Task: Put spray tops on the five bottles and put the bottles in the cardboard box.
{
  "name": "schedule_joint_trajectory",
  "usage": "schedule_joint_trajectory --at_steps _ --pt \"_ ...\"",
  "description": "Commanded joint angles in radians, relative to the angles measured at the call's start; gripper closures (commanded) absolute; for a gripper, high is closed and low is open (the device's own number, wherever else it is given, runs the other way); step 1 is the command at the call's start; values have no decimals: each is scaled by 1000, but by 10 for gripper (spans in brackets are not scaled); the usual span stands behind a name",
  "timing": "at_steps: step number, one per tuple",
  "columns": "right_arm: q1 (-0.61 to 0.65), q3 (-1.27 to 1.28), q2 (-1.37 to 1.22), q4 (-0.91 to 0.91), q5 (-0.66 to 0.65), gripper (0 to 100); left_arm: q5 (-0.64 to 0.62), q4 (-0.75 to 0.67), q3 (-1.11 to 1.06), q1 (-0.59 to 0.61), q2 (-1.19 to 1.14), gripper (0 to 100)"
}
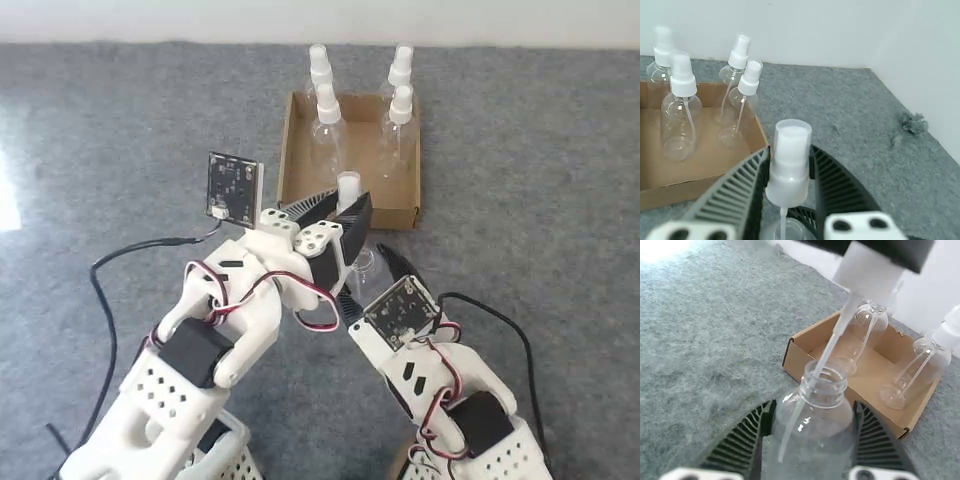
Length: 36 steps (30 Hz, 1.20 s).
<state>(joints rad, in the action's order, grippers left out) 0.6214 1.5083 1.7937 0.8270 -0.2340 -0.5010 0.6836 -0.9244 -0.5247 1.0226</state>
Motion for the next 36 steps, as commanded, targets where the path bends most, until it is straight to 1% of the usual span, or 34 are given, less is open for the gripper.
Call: schedule_joint_trajectory --at_steps 1,17,20,22,33,36 --pt "-15 -72 21 5 8 853 12 -37 7 -6 17 956" --pt "-16 -126 21 -19 2 851 14 -32 -5 -12 17 954" --pt "-16 -135 21 -25 2 851 69 -35 -16 -51 17 954" --pt "-16 -138 21 -25 2 851 95 -35 -18 -55 17 955" --pt "-18 -144 21 -25 0 853 98 -32 -21 -58 17 953" --pt "-65 -164 21 -25 6 853 144 -32 -21 -97 17 953"
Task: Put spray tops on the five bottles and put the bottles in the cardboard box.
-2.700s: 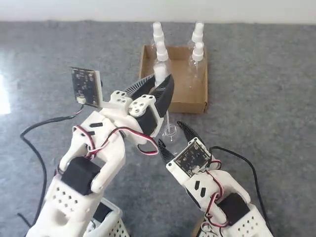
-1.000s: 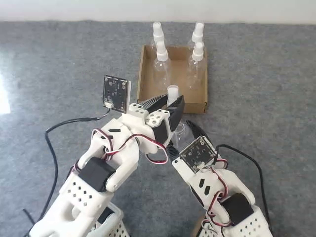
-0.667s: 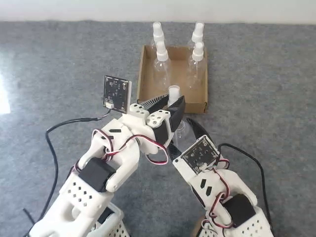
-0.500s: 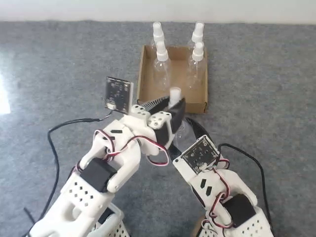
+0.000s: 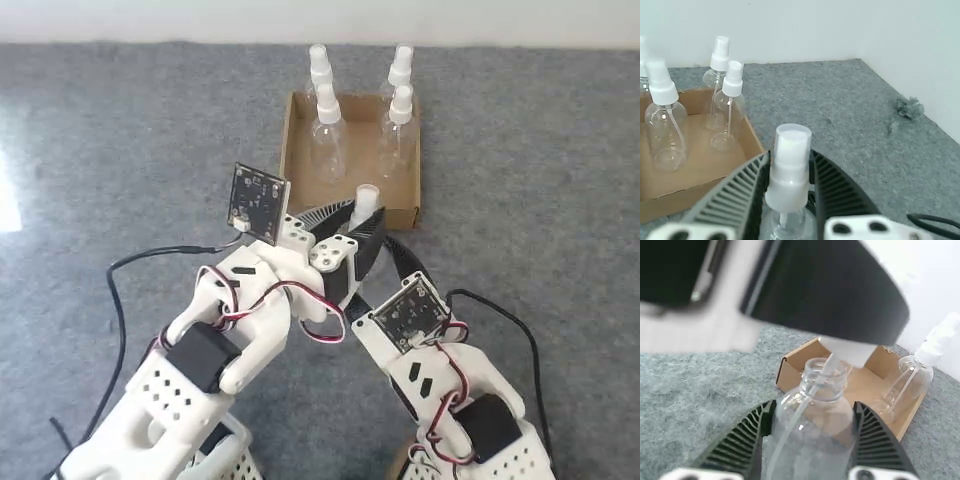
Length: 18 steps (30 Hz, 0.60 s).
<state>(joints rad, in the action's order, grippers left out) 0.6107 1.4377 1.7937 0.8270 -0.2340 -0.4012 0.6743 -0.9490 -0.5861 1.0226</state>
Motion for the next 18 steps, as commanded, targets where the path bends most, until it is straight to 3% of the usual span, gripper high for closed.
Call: schedule_joint_trajectory --at_steps 1,5,18 --pt "-79 -101 21 -25 8 853 68 -21 1 -60 17 953" --pt "-153 -109 21 -25 9 853 97 -28 -22 -120 12 952" --pt "-162 -104 21 -15 9 853 97 -25 -25 -121 15 835"
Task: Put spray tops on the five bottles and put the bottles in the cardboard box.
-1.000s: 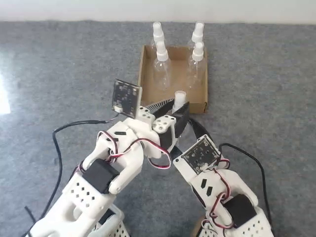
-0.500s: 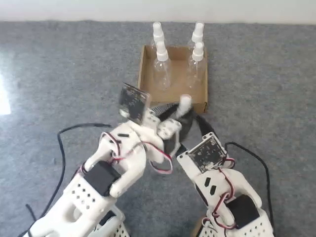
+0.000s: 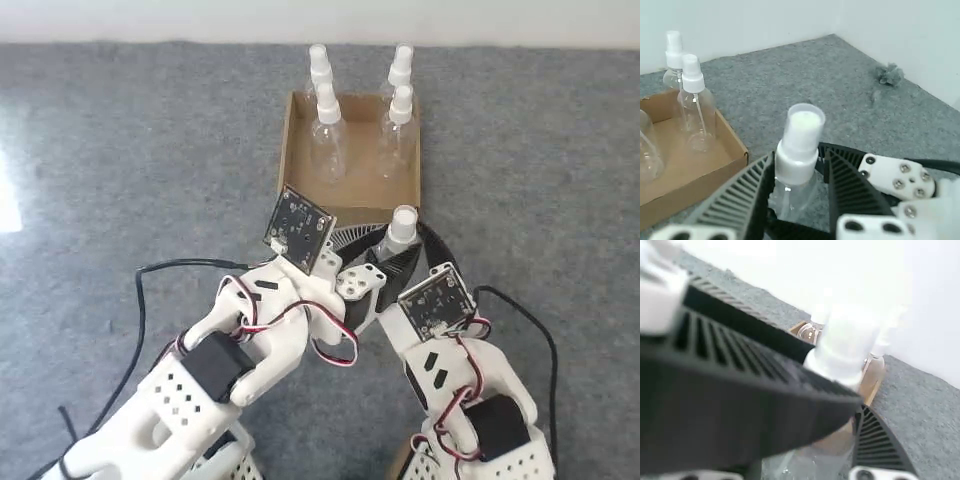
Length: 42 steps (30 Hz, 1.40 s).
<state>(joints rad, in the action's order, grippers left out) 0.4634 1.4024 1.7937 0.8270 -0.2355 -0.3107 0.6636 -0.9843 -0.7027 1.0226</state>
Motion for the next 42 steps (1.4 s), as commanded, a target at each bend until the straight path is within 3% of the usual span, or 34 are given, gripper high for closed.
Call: schedule_joint_trajectory --at_steps 1,12,18,24,29,35,42 --pt "-15 -68 21 -15 11 853 6 -14 12 -5 15 827" --pt "-39 -66 21 7 11 854 95 -11 22 -3 17 771" --pt "-140 -64 21 5 104 854 107 95 104 -3 17 771" --pt "-154 12 21 -59 121 854 109 143 145 -2 17 771" --pt "-156 31 21 -74 121 854 110 196 173 66 17 774" --pt "-156 32 21 -73 121 854 110 270 194 235 17 775" --pt "-188 52 21 -91 123 854 149 264 101 407 17 809"
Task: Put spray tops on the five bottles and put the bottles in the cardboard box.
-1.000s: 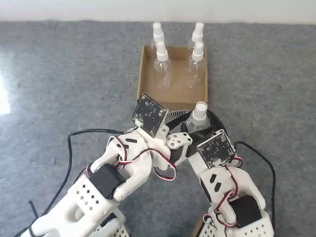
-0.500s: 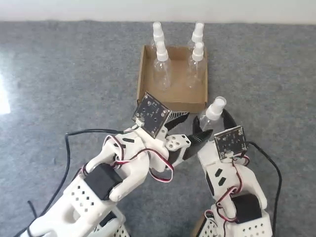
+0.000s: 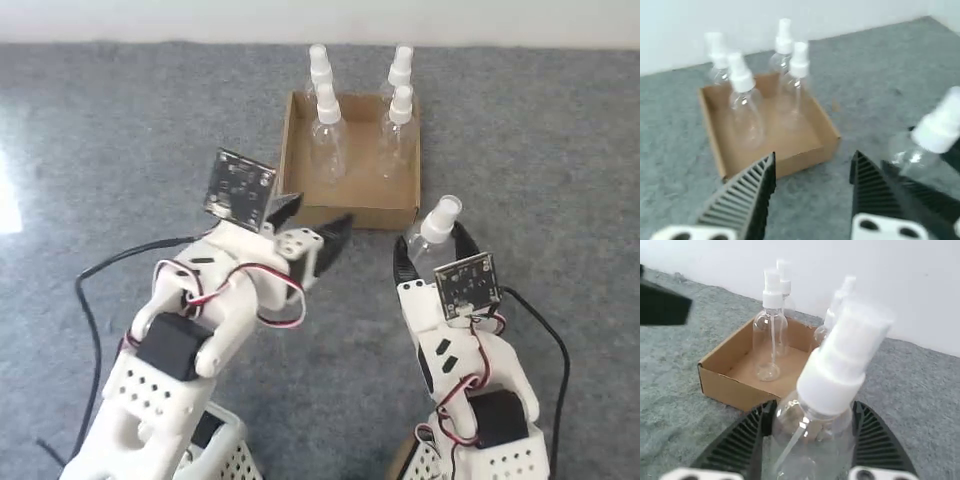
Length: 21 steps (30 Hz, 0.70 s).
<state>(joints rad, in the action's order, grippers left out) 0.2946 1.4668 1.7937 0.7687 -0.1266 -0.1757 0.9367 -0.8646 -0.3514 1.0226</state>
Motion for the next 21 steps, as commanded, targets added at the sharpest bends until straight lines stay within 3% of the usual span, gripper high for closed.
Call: schedule_joint_trajectory --at_steps 1,8,21 --pt "-21 -12 21 -33 17 854 15 -23 -39 75 17 830" --pt "-21 5 21 -36 12 854 11 -140 -163 227 17 988" --pt "-19 14 21 -36 12 854 9 -393 -317 379 18 988"
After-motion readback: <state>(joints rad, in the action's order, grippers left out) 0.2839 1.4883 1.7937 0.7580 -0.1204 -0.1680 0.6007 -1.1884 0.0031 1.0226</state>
